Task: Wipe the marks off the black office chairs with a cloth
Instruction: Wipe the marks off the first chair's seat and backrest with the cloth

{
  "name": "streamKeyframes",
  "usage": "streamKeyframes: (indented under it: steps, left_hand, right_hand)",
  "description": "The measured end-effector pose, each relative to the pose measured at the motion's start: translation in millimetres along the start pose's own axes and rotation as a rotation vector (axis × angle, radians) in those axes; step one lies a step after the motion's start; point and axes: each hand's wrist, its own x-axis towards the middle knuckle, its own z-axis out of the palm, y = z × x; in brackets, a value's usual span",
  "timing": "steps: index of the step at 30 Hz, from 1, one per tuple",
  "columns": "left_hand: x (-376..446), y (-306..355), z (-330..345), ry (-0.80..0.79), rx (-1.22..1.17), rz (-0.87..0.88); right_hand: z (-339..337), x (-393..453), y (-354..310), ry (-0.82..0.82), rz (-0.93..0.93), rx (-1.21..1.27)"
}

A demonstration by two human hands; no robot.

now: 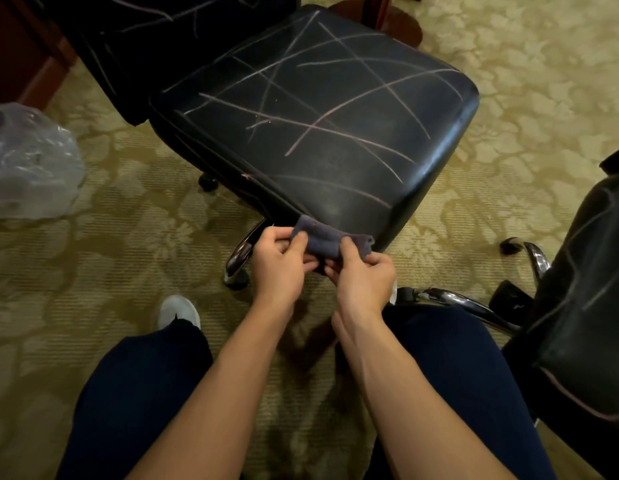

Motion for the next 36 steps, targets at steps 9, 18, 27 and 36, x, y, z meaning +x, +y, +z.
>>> streamKeyframes:
  steps: [9,18,27,36]
  left_hand:
    - [-4,-68,28,0.124,0.072,-0.071]
    - [-8,-48,16,0.140,-0.272,-0.230]
    - [55,-34,1,0.244,-0.358,-0.264]
    - [27,-45,11,0.073,-0.401,-0.471]
  right_hand:
    - [-31,8,-21,-0.101,-0.230,-0.465]
    - [-20,-1,-23,-0.269,-0.711,-1.020]
    - [61,-3,-39,-0.406,-1.035,-1.424]
    - [38,-1,-37,-0.458,-1.135,-1.423]
